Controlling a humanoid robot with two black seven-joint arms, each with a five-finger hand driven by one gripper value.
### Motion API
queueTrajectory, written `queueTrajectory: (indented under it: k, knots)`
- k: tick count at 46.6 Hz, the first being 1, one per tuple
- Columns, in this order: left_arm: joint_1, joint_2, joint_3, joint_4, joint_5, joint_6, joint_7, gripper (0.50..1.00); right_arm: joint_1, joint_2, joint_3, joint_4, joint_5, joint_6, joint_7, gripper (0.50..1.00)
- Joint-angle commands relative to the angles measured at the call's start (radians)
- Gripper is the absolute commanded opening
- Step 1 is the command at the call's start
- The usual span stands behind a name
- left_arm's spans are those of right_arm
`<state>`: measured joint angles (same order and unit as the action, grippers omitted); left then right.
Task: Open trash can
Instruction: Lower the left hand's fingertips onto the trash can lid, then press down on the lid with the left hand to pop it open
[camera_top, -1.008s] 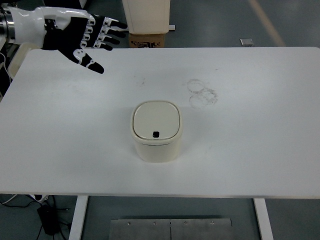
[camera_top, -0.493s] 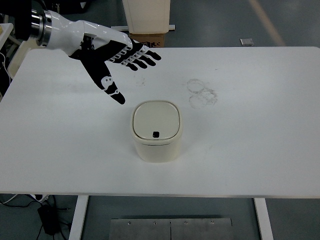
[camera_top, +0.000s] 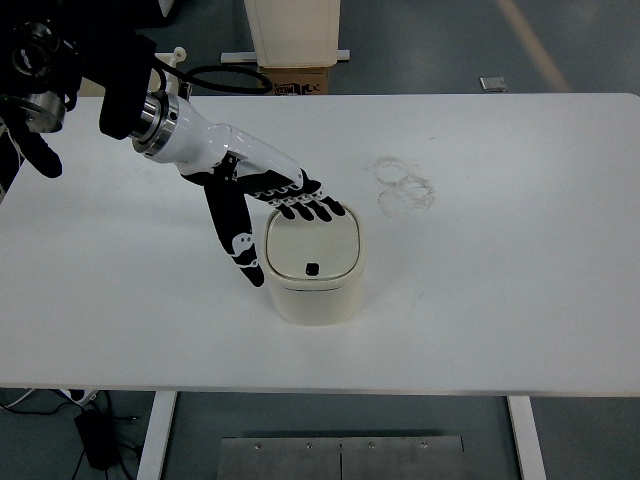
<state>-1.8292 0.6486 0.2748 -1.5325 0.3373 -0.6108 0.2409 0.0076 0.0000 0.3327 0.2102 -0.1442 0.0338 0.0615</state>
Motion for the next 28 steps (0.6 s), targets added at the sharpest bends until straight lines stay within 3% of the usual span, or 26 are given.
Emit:
queueTrajectory:
  k: [1, 28]
  knots:
    - [-0.005, -0.006, 0.012, 0.0, 0.003, 0.0, 0.0, 1.0, 0.0, 0.0, 0.0, 0.0, 0.0, 0.0, 0.0, 0.993]
    - [0.034, -0.038, 0.047, 0.0, 0.034, 0.0, 0.005, 1.0, 0.0, 0.0, 0.0, 0.0, 0.0, 0.0, 0.0, 0.993]
